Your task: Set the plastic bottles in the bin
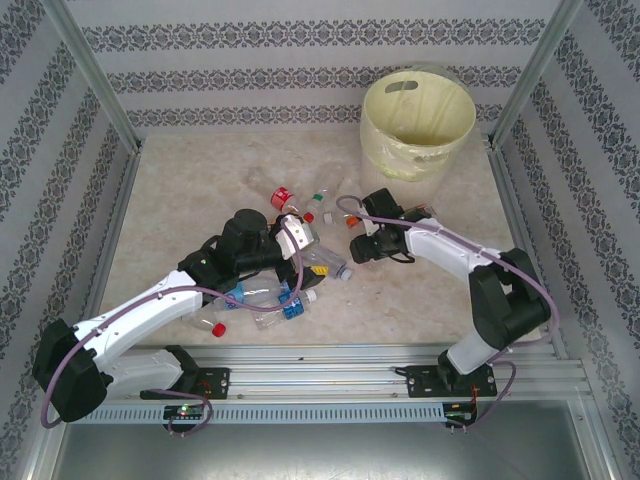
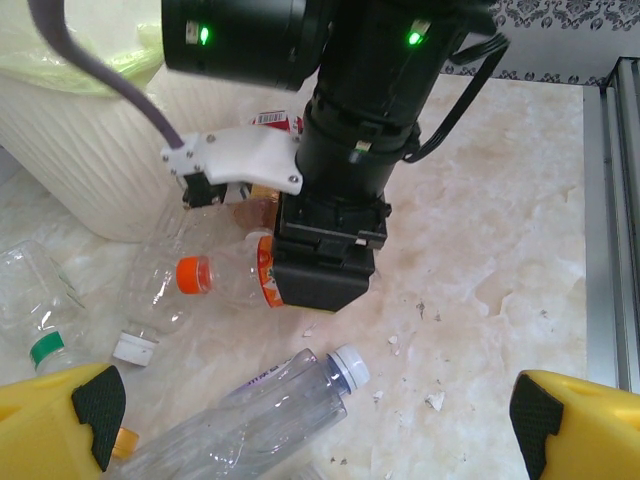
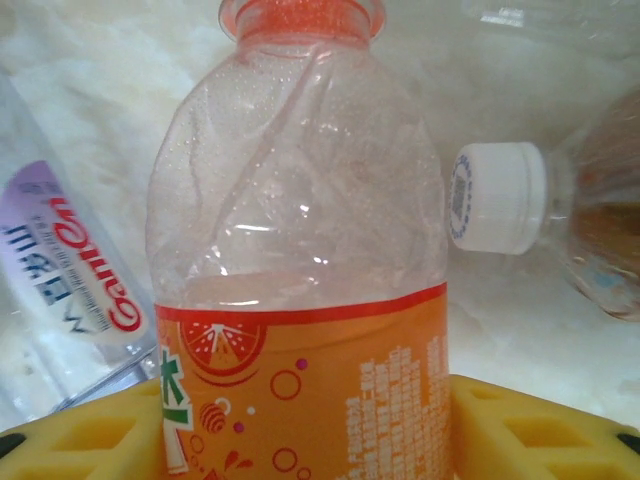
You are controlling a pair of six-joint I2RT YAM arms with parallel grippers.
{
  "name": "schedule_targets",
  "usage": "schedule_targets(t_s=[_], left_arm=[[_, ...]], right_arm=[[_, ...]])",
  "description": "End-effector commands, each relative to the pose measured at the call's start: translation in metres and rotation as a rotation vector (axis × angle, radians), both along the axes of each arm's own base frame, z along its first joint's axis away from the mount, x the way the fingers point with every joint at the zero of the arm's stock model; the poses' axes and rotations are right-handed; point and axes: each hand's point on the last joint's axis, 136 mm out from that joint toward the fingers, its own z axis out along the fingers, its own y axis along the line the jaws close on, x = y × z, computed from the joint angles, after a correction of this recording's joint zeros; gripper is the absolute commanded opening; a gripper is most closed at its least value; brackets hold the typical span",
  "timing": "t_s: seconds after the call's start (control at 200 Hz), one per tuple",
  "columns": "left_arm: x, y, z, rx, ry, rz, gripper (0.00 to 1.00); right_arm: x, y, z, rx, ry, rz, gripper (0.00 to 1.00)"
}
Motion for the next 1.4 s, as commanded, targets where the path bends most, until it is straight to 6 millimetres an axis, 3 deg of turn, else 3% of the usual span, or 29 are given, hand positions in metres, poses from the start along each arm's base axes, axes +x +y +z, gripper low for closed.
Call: schedule_targets(t_s=[0.0, 0.495, 0.739, 1.159, 1.394], left_arm=[[-0.003, -0.007, 0.015, -0.034, -0.008, -0.022, 1.0], [0.005, -0.001, 0.047, -0.203, -0.03, 0.086, 1.0], [0.009, 0.002, 0.051, -0.229, -0.024, 0.122, 1.0], [0.009, 0.002, 0.053, -0.233, -0.009, 0.13, 1.0], [0.011, 0.004, 0.052, -0.225, -0.013, 0.142, 1.0]], right_arm=[[-0.005, 0.001, 0.018, 0.052, -0.033, -0.017, 0.59], [-0.008, 0.02, 0.119, 0.28, -0.219, 0.005, 0.56], [-0.001, 0.026, 0.172, 0.351, -0.324, 0.016, 0.55], [0.025, 0.015, 0.257, 0.389, -0.502, -0.003, 0.54], [0.052, -0.001, 0.293, 0.382, -0.582, -0.052, 0.53]])
